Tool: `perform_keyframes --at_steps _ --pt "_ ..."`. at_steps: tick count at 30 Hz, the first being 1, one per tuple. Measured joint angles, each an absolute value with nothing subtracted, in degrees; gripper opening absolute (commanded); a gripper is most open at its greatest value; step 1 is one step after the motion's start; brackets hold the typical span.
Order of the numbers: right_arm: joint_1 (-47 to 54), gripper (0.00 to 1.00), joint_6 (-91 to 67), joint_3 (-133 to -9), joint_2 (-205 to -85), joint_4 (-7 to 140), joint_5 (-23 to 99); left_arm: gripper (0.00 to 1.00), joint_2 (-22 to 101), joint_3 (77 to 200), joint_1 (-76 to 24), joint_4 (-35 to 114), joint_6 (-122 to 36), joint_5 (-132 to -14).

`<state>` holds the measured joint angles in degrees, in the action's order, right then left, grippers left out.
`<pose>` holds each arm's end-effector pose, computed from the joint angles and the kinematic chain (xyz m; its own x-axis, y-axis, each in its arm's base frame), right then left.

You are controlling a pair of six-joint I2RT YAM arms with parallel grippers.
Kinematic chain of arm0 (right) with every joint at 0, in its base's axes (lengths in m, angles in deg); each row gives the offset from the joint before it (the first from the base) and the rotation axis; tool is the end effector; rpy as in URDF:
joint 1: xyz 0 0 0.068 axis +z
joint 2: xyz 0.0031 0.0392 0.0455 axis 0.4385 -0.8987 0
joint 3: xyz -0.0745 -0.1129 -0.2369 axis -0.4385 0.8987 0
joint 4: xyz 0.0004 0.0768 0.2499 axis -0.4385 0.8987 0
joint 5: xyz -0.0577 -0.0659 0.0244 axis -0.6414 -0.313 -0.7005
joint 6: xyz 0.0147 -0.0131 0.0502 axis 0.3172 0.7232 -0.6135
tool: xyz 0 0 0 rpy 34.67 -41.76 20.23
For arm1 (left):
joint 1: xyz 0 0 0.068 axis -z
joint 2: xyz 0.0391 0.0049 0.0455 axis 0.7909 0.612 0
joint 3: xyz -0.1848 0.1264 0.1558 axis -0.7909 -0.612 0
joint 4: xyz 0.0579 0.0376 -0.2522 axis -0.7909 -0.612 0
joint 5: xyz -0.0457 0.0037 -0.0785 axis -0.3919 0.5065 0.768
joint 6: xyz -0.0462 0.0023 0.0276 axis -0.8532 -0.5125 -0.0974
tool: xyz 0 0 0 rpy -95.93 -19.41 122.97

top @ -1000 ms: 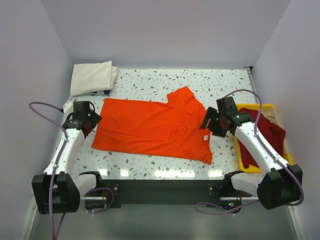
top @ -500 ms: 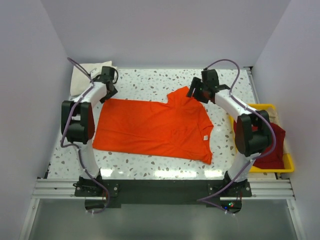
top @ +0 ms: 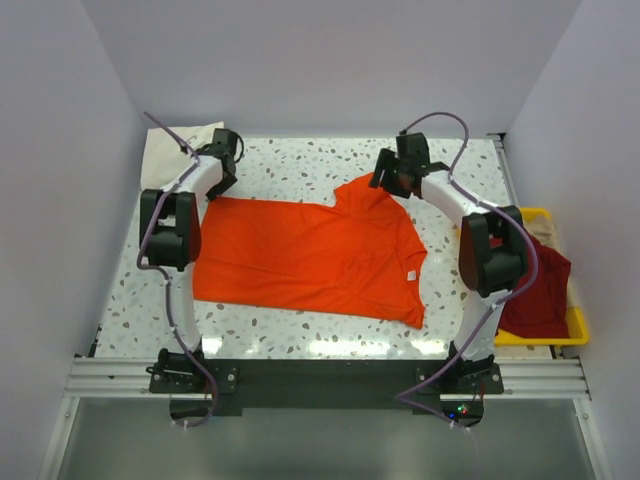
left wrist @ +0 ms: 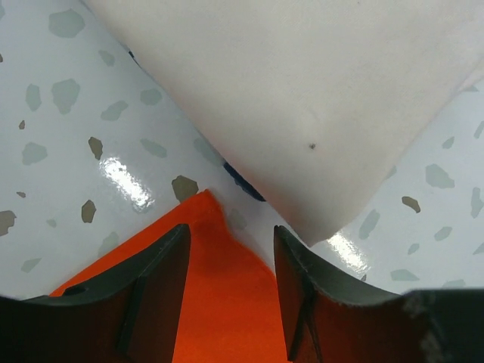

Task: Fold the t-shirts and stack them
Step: Fold the tshirt

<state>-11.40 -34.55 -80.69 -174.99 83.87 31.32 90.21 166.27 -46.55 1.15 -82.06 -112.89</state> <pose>0.4269 0.1116 0.2313 -0.7096 0.3245 -0.6254 0.1038 0.9261 0.3628 0.4697 -0.0282 0.1779 -0.4385 -0.6216 -0.6491 -0.7852 0.6164 -0.0598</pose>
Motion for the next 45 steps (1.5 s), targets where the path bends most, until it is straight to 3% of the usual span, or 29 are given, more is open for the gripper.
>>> perform_keyframes --at_steps 8,18,30,33,38,39,42,45 --pt "-11.4 0.64 -34.55 -81.72 -178.12 83.94 31.3 0.41 94.23 169.31 -46.55 -1.43 -83.86 -113.44" --pt "-11.75 0.64 -34.22 -83.69 -180.72 83.98 31.3 0.04 94.64 169.57 -46.51 -2.63 -84.47 -113.66" --pt "-14.22 0.64 -31.54 -90.22 -189.46 83.79 30.84 0.0 91.58 164.94 -46.51 -0.4 -83.79 -112.48" --pt "-14.26 0.56 -30.84 -91.71 -191.06 83.9 30.31 0.0 90.93 163.91 -46.51 0.52 -83.68 -111.97" --pt "-14.24 0.26 -30.35 -93.76 -192.32 83.96 30.4 0.0 90.71 162.93 -46.51 1.66 -83.24 -111.54" --pt "-14.24 0.16 -30.38 -93.81 -192.32 83.92 30.4 0.0 90.67 162.91 -46.51 1.76 -82.98 -111.49" --pt "-14.24 0.02 -30.46 -93.81 -192.32 84.14 30.4 0.0 90.32 162.43 -46.51 2.6 -82.63 -111.49" --pt "-14.24 0.0 -30.46 -93.79 -192.21 84.38 30.31 0.0 89.12 160.85 -46.51 3.1 -82.37 -111.49"
